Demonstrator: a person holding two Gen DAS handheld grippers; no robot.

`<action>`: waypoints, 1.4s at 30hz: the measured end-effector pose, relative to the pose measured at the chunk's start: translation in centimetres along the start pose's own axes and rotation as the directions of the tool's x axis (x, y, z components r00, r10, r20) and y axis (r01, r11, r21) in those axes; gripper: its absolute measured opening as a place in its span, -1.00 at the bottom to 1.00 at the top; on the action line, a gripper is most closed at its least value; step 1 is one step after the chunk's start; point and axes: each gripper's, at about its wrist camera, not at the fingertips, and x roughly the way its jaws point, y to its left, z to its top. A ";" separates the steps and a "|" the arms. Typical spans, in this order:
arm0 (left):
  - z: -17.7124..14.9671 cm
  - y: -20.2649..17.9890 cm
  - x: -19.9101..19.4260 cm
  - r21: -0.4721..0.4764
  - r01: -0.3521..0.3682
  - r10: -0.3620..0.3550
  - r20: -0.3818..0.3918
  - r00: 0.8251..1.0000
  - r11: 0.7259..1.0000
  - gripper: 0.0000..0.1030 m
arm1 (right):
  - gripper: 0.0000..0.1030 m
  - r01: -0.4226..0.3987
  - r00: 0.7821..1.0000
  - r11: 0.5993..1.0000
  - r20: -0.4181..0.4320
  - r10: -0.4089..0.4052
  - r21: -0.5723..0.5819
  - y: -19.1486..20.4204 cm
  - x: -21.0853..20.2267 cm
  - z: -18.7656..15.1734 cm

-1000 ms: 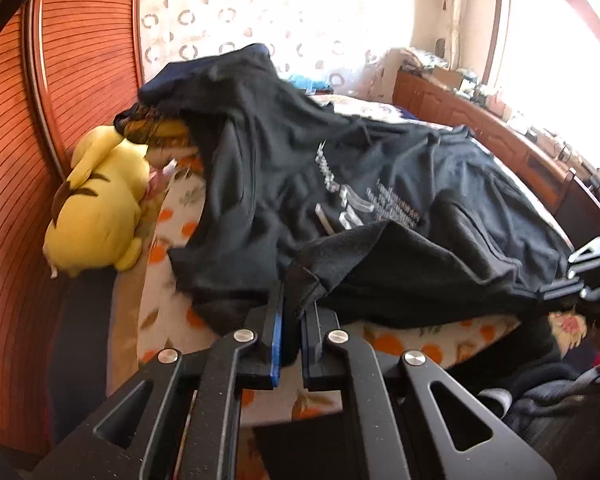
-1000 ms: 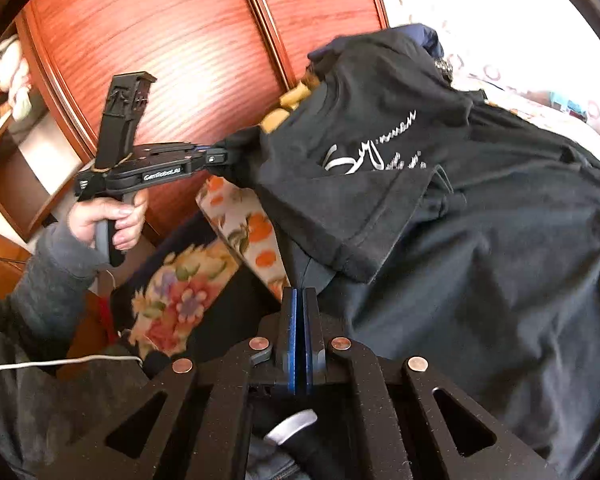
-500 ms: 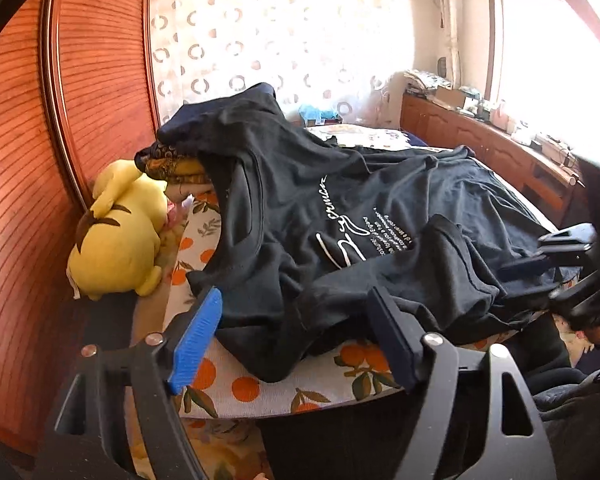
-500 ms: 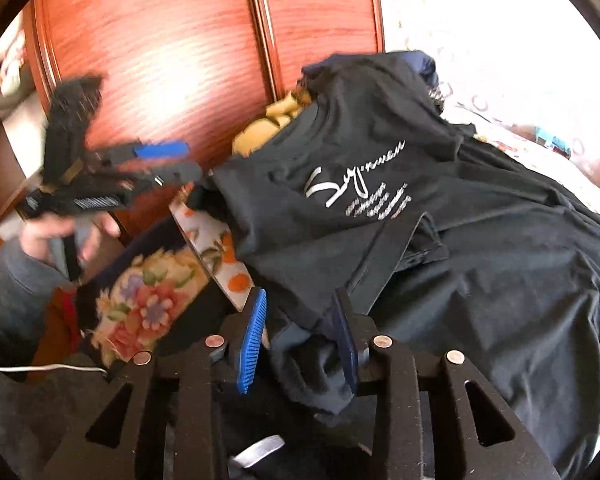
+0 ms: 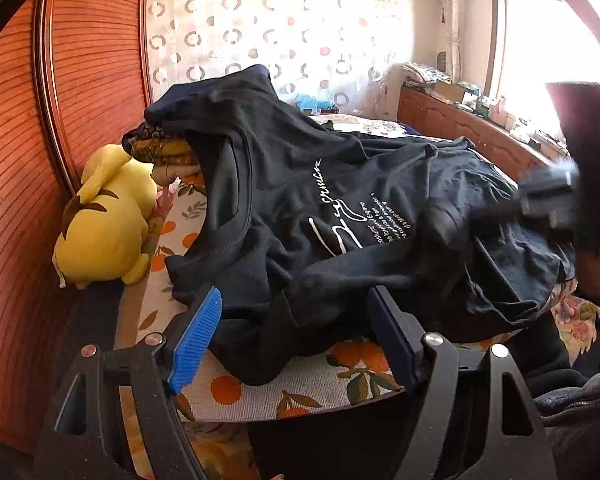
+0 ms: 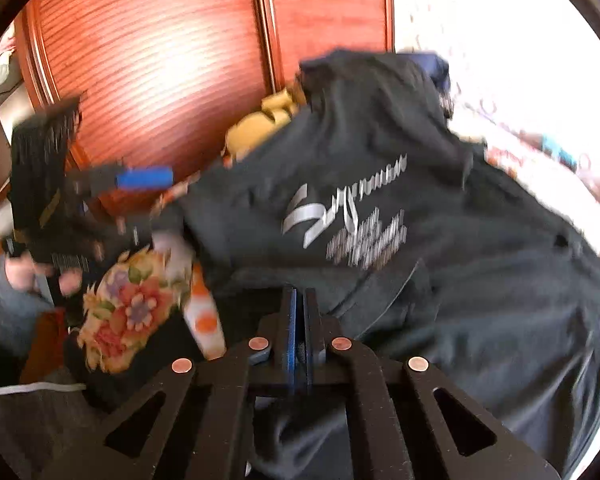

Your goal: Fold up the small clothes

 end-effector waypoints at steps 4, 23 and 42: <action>-0.1 0.8 0.1 -0.031 0.005 -0.005 0.003 1.000 1.000 0.48 | -0.95 0.052 0.998 0.993 0.046 -0.047 -0.103 1.0 1.7 5.4; 1.1 4.5 4.9 -0.074 -0.081 0.074 -0.086 0.994 0.994 0.47 | -0.32 0.146 0.989 0.989 0.024 -0.146 0.011 -2.7 8.5 7.4; -0.2 8.0 5.6 -0.122 -0.120 0.103 -0.133 0.986 0.985 0.48 | -0.31 -0.002 0.993 0.989 -0.117 0.019 0.148 2.1 0.7 -7.4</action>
